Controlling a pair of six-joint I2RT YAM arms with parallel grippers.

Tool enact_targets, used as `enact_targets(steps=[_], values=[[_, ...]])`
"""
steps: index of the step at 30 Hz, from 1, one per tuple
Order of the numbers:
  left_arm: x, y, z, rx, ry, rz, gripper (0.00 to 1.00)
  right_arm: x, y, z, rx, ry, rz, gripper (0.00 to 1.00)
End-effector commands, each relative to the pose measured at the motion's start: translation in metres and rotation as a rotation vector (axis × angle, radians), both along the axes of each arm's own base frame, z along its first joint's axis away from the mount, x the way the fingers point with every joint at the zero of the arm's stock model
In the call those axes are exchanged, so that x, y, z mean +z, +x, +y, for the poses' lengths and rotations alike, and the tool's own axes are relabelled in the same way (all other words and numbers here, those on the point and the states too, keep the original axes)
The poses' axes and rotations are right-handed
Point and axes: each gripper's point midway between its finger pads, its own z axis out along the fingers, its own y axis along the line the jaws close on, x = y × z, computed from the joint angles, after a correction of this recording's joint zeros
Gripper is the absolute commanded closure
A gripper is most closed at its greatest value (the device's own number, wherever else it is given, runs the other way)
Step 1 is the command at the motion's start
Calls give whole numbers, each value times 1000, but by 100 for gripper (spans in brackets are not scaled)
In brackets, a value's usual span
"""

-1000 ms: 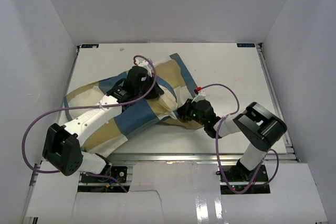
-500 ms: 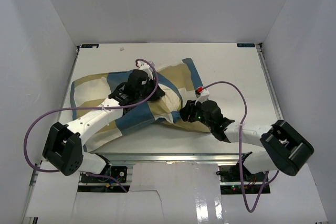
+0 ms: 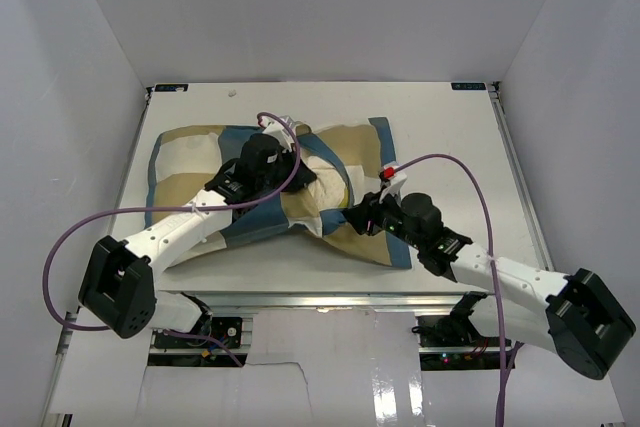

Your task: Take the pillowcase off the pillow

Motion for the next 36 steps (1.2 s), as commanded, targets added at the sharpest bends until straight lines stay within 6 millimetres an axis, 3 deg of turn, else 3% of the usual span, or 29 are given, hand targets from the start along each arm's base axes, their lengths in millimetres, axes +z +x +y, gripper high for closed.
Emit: enact_targets(steps=[1,4,7,15,20,26,30,33,34,36], values=[[54,3,-8,-13,-125,-139,100,18,-12,1,50,29,-52,55],[56,2,-10,-16,-148,-134,100,18,-21,6,90,65,-21,54],[51,0,-12,-20,-148,-118,100,20,-26,7,108,91,-31,43],[49,-1,-11,-14,-146,-114,100,45,-28,5,139,90,-124,40],[53,3,-15,-7,-169,-127,100,51,-35,13,119,166,-69,27],[46,5,-26,9,-187,-112,100,36,-17,15,-143,148,6,18],[47,7,-32,37,-194,-116,100,42,1,16,-337,134,22,18],[48,5,-37,38,-197,-116,100,27,11,14,-459,92,89,17],[49,6,-37,43,-199,-119,100,33,16,17,-488,105,97,17],[55,4,-36,45,-210,-125,100,12,22,7,-588,50,137,19]])
